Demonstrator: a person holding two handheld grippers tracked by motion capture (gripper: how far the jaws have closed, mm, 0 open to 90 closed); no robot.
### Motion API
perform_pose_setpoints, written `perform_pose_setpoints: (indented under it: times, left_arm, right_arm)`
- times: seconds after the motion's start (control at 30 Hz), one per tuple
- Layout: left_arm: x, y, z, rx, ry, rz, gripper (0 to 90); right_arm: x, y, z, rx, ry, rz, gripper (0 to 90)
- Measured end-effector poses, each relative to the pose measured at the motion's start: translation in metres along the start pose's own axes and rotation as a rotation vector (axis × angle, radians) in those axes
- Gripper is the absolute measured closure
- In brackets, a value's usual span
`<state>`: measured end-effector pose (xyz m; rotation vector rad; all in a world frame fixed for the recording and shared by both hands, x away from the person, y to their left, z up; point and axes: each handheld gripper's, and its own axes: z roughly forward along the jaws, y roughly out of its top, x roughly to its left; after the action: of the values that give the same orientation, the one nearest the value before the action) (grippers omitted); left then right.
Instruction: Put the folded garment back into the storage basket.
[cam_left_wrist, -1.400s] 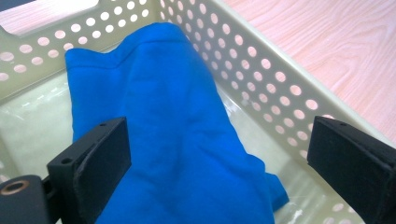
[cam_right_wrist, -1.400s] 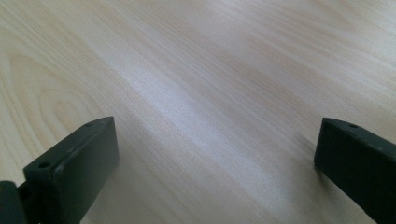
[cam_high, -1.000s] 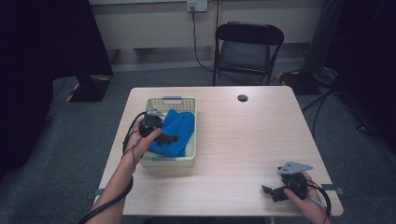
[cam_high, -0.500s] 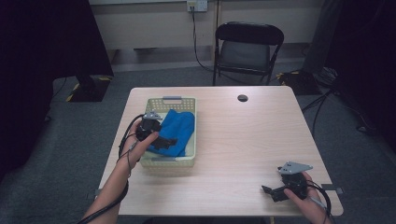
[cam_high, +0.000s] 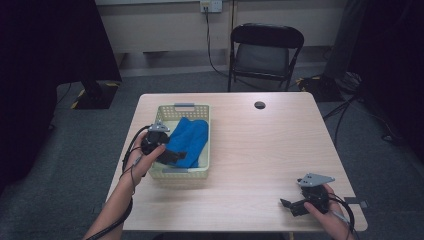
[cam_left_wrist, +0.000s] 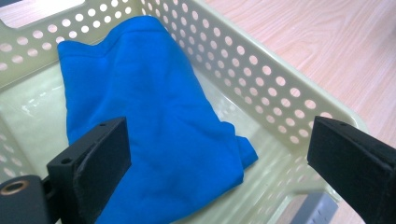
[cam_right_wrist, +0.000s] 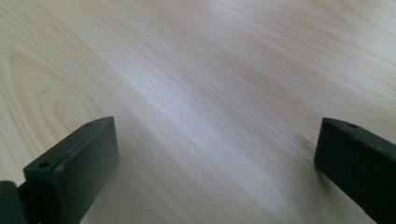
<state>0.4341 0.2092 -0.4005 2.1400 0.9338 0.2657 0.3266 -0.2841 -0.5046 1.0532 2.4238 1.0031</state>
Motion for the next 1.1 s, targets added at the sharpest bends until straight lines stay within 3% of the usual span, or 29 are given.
perform_pose_setpoints:
  times: [1.1]
  left_arm:
    - [-0.003, -0.022, -0.02, -0.023, 0.002, 0.009, 5.4]
  right_arm:
    - [0.0, 0.0, 0.0, 0.0, 0.0, 0.0, 0.0]
